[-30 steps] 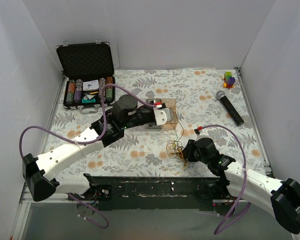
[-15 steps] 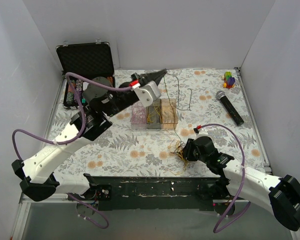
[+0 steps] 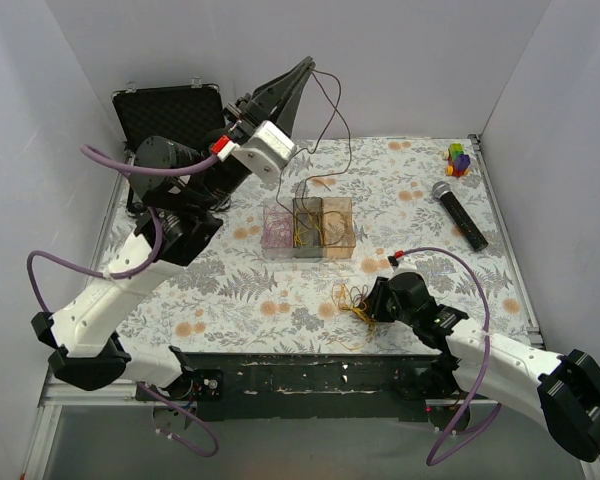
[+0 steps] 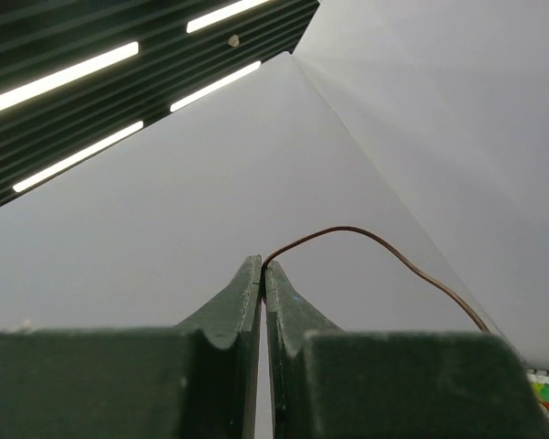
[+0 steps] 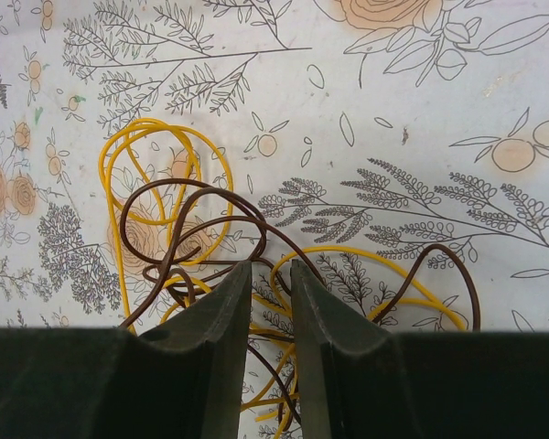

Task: Untangle the cables
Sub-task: Untie the cable, then place the cable in the bin.

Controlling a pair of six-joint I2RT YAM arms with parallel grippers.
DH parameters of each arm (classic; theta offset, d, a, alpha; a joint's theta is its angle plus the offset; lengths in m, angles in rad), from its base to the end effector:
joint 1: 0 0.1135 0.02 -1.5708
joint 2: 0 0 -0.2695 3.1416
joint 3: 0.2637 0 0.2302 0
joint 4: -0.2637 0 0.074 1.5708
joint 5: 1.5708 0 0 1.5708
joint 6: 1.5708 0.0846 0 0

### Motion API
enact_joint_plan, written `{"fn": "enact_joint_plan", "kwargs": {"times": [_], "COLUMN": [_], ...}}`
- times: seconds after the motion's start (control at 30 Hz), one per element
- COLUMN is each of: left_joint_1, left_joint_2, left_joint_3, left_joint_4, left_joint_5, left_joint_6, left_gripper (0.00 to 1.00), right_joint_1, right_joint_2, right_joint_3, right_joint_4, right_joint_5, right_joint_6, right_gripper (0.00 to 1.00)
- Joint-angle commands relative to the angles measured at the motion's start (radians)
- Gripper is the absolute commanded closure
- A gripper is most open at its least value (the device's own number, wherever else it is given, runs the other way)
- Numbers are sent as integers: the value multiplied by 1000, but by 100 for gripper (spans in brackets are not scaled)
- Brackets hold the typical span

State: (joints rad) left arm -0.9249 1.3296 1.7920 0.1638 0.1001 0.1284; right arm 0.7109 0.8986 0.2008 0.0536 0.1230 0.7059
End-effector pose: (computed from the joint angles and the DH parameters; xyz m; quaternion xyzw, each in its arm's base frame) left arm 0.1473 -0.2095 0.6207 0.2669 0.3704 -0.3659 0.8110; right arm 0.1487 0.1144 0.1327 0.0252 0.8930 0.2485 0.3745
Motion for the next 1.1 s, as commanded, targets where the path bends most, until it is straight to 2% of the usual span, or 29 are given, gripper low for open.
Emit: {"fn": "enact_joint_plan", "kwargs": {"times": [0.0,0.2,0.53,1.07], "left_joint_1": [1,1,1,54], "left_joint_2": [34,88,68,123], "left_joint_3": [33,43,-164,-361], "left_joint_4": [135,169,223,348], "left_joint_5": [-34,-22,-31,-60], "left_joint_6": [53,51,20,-26], "left_gripper": [100,100,100,100], "right_joint_1": [-1,-1,-1,-1], "right_joint_2": [22,25,-27,-38], "right_joint_3": [-5,-3,3,6], "right_joint_4": [-130,-123,-150,-144], "right_joint_5": [35,26,38,40], "right_joint_6": [-9,-6,-6,-20], "right_gripper": [68,68,68,69]}}
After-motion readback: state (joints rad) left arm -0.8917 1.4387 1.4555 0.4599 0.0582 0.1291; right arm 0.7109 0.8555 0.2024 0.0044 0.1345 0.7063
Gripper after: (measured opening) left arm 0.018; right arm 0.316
